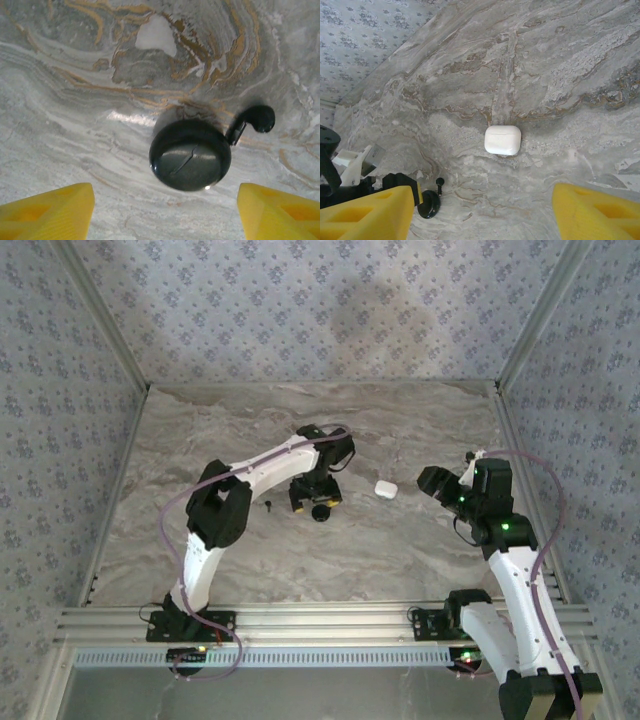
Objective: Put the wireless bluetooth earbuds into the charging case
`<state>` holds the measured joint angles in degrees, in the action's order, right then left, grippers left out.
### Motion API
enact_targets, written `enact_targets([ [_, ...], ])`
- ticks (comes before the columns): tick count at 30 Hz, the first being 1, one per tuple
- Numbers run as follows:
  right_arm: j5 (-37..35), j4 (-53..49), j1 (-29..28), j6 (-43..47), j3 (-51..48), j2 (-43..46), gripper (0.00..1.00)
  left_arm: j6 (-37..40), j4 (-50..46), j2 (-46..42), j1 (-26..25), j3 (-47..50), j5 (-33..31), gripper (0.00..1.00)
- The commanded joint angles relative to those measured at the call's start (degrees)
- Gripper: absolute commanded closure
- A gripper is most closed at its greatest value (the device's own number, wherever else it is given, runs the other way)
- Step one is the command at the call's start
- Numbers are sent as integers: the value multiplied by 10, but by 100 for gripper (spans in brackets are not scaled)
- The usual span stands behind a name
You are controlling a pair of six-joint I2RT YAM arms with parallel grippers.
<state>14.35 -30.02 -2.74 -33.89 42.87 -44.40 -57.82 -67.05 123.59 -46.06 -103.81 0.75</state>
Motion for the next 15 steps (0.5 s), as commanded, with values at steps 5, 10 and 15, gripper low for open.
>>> enact_targets([
  [5, 8, -12, 0, -5, -6, 4, 25, 21, 6, 43, 0, -30, 33, 26],
  [10, 4, -20, 0, -1, -3, 6, 25, 25, 9, 56, 1, -31, 45, 27],
  [15, 5, -22, 1, 0, 3, 5, 25, 22, 21, 57, 1, -14, 53, 32],
])
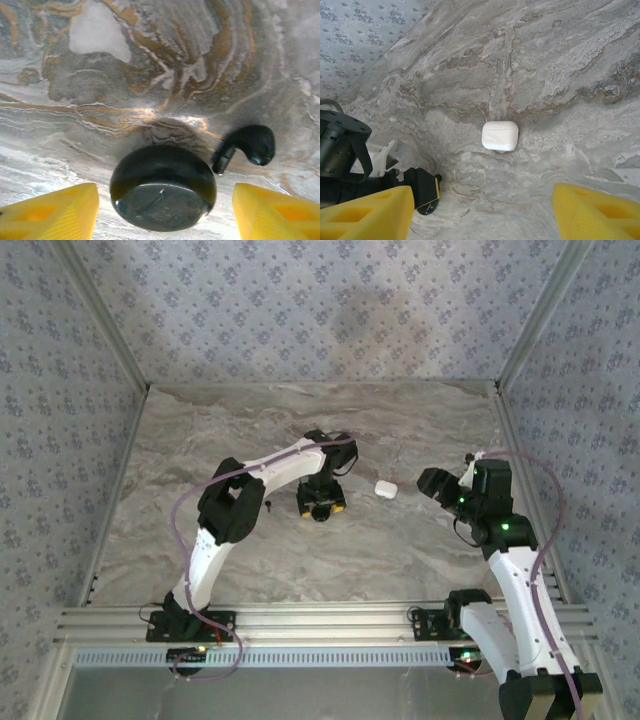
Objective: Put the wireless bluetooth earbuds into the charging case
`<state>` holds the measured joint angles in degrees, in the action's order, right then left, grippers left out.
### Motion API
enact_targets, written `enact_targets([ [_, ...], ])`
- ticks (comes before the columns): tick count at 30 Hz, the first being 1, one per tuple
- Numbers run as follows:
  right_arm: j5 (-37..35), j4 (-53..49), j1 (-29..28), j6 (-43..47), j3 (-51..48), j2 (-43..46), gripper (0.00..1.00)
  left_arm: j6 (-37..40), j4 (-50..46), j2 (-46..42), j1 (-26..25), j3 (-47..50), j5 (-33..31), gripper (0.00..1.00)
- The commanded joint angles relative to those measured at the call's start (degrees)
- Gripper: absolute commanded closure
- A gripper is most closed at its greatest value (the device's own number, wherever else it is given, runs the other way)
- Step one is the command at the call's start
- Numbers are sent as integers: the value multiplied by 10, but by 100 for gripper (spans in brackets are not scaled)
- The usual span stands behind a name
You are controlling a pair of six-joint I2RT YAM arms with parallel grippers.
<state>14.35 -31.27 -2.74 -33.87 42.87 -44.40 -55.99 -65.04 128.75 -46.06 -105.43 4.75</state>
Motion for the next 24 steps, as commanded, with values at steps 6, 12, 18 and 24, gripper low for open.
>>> enact_targets([
  [6, 4, -26, 0, 8, 11, 5, 26, 2, 11, 8, 1, 18, 16, 36],
  [12, 7, -29, 0, 11, 15, 6, 27, 3, 18, 9, 2, 33, 15, 40],
  [18, 7, -29, 1, 13, 15, 6, 27, 9, 30, -3, 4, 51, 9, 52],
  [24, 25, -29, 1, 17, 10, 5, 27, 44, 33, -29, 6, 69, -1, 52],
])
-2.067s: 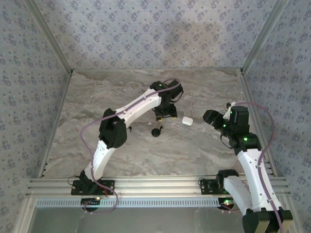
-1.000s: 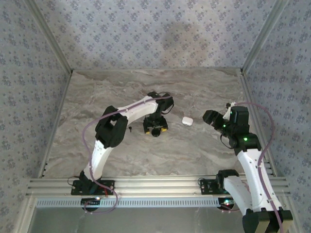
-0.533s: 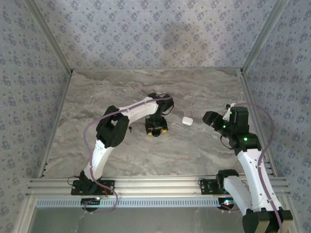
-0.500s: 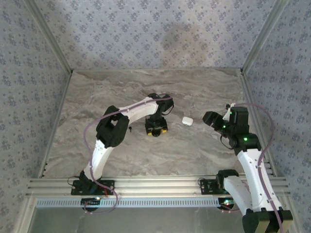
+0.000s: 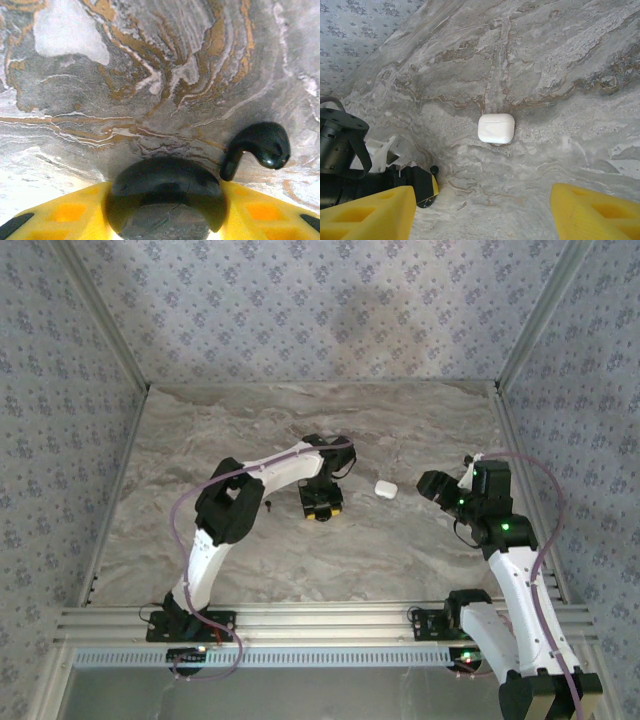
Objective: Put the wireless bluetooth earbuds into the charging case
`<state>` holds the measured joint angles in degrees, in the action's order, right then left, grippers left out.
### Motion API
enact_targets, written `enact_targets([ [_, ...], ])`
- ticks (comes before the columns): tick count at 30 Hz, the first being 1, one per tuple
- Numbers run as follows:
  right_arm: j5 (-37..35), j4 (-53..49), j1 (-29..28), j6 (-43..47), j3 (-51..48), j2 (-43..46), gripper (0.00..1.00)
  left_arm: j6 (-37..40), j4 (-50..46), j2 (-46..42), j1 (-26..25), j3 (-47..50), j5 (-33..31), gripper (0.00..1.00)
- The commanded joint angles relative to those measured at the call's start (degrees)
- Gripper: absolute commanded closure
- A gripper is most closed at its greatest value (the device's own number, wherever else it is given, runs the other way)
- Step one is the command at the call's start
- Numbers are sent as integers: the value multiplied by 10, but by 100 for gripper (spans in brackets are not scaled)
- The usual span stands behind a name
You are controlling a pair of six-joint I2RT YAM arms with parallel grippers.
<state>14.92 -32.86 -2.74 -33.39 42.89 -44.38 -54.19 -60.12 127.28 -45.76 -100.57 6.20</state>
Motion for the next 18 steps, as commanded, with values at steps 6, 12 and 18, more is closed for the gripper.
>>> enact_targets([
  [6, 111, -7, 0, 56, 30, -28, 28, 115, 29, -103, -2, 77, -33, 52],
  [12, 234, 0, -1, 120, 54, -65, 28, 285, 97, -212, -10, 155, -50, 52],
  [18, 302, 1, -2, 128, 74, -114, 30, 497, 162, -307, -9, 229, -33, 51],
])
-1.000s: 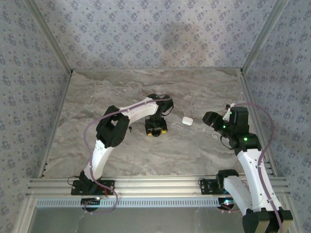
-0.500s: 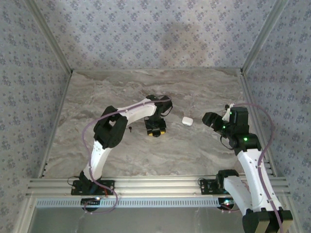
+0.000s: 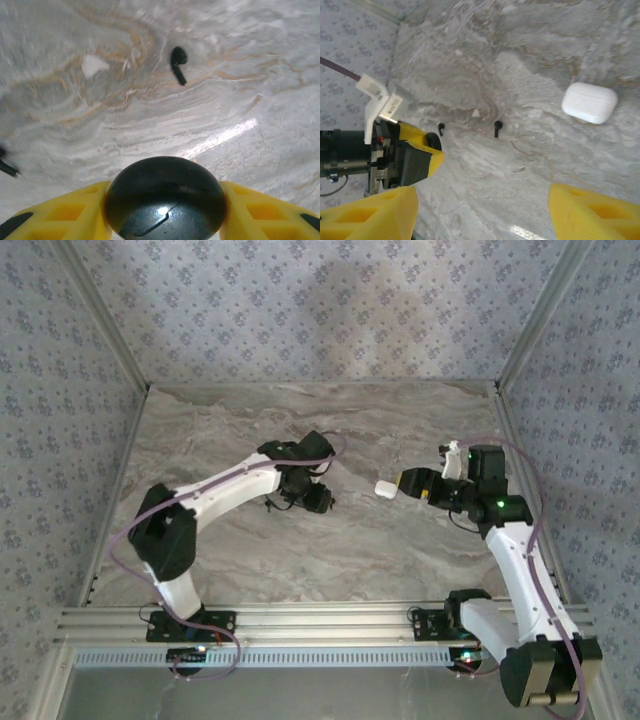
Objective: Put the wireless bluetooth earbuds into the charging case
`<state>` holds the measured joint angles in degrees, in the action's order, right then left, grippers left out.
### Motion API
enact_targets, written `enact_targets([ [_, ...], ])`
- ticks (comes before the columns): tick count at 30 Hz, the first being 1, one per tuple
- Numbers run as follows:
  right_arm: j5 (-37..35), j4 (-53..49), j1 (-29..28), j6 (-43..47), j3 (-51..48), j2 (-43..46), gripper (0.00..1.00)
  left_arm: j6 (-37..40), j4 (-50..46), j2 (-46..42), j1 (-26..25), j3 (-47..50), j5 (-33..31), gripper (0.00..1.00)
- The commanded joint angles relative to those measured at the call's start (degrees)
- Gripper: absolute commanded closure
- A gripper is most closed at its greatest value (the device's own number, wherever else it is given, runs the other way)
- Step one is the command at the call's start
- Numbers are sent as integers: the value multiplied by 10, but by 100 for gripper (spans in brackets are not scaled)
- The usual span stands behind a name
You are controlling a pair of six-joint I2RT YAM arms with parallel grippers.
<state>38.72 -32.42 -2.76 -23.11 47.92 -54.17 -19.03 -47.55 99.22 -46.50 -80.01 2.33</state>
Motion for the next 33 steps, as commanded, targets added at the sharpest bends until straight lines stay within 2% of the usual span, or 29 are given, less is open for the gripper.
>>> enact_targets([
  [1, 76, -4, -2, 28, 26, -25, 30, 185, 41, -41, -2, 34, 15, 51],
  [8, 147, -14, -15, 52, 47, -97, 36, 370, 111, -128, -3, 101, 69, 51],
  [15, 188, -66, -80, 77, 72, -153, 42, 517, 129, -180, -18, 142, 91, 54],
  [18, 190, -25, -126, 44, 62, -162, 43, 563, 128, -190, -27, 149, 94, 54],
  [25, 177, 71, -209, -21, 54, -204, 44, 591, 135, -202, -33, 151, 101, 55],
  [33, 165, 96, -248, -24, 82, -253, 44, 577, 147, -215, -36, 158, 114, 55],
])
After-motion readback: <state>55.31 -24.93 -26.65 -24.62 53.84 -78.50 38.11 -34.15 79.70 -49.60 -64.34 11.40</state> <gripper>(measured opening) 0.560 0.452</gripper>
